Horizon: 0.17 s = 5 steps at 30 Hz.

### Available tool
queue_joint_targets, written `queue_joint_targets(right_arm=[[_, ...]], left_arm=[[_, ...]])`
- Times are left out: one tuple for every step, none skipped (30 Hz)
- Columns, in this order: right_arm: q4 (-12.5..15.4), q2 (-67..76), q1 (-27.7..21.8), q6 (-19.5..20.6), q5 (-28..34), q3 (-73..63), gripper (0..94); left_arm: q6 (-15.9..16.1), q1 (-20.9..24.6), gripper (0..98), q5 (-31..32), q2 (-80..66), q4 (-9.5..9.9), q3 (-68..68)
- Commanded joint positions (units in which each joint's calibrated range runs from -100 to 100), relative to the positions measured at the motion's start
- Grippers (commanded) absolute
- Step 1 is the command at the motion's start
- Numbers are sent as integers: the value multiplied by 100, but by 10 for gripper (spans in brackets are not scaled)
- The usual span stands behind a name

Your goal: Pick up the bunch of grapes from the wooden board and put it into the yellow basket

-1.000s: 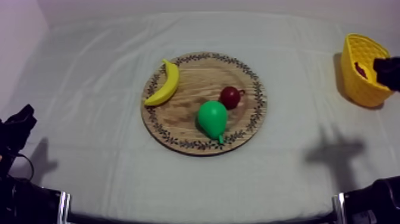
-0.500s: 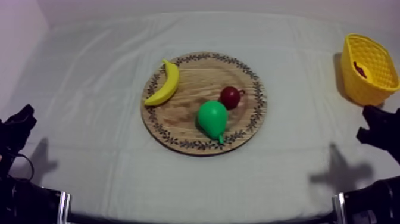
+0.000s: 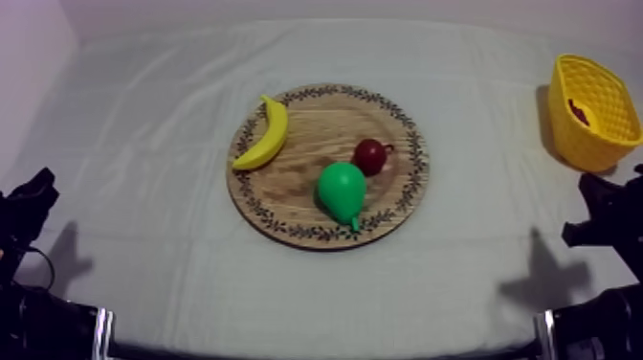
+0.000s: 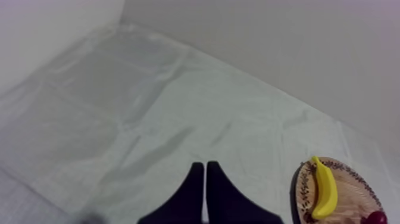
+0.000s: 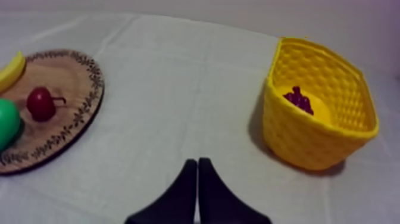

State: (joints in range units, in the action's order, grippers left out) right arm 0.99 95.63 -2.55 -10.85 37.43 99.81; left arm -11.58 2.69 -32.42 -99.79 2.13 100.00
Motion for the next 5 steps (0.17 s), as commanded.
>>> queue_joint_targets(right_arm=[[-4,4,2,-198,-5,-4,5],[-4,4,2,-201,-6,-4,5],[-4,4,2,-201,-7,-4,5],[-4,4,2,-202,-8,-3,5],[-4,4,2,-200,-8,-3,5]], left_arm=[[1,3,1,1,5,0,0],[2,3,1,1,5,0,0],[1,3,1,1,5,0,0],[0,3,1,1,5,0,0],[1,3,1,1,5,0,0]])
